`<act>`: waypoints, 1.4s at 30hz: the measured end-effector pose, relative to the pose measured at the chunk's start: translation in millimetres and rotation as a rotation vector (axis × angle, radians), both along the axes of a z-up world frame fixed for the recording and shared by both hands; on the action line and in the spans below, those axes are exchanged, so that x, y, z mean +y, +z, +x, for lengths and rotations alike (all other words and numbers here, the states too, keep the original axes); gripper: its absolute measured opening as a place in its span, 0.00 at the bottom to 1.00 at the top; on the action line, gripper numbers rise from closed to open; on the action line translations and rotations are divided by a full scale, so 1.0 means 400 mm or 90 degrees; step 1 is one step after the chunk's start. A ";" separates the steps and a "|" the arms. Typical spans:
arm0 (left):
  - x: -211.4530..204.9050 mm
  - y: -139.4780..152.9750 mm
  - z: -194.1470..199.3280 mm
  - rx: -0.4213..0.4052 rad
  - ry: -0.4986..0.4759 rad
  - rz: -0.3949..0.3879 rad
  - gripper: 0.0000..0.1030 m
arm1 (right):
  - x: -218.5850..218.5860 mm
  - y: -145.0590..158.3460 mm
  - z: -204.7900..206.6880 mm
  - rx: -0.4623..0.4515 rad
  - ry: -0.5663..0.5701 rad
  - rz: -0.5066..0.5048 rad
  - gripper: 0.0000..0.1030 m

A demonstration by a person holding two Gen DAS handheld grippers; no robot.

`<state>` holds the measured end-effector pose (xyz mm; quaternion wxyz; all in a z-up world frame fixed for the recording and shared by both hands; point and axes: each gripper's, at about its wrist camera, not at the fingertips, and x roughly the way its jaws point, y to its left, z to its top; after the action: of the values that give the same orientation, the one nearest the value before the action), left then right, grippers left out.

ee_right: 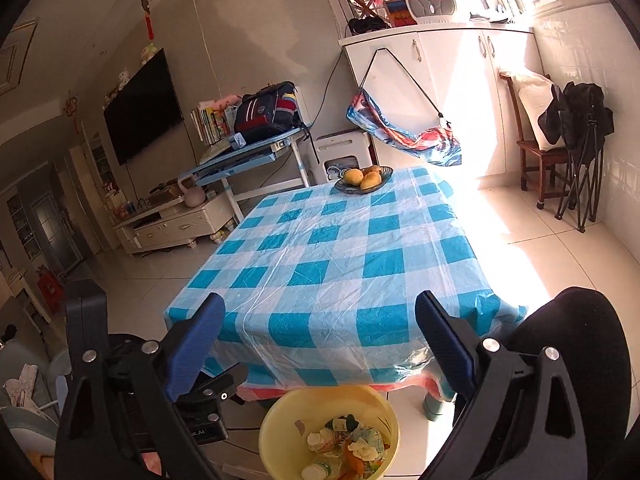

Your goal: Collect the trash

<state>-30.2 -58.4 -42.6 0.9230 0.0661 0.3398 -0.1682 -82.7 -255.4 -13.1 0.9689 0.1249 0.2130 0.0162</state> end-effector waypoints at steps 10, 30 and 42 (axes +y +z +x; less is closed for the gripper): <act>0.058 0.065 0.009 -0.067 0.099 0.006 0.93 | 0.013 -0.027 0.023 0.027 -0.029 -0.053 0.92; 0.109 0.079 0.002 -0.101 0.133 -0.017 0.93 | 0.054 -0.048 0.049 0.062 -0.043 -0.112 0.93; 0.105 0.071 0.010 -0.104 0.138 -0.003 0.93 | 0.056 -0.051 0.052 0.065 -0.042 -0.118 0.93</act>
<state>-26.1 -16.5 -14.3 0.9604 0.0401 0.2685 -0.0620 -62.1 -232.8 -33.3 0.9642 0.0427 0.2584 -0.0418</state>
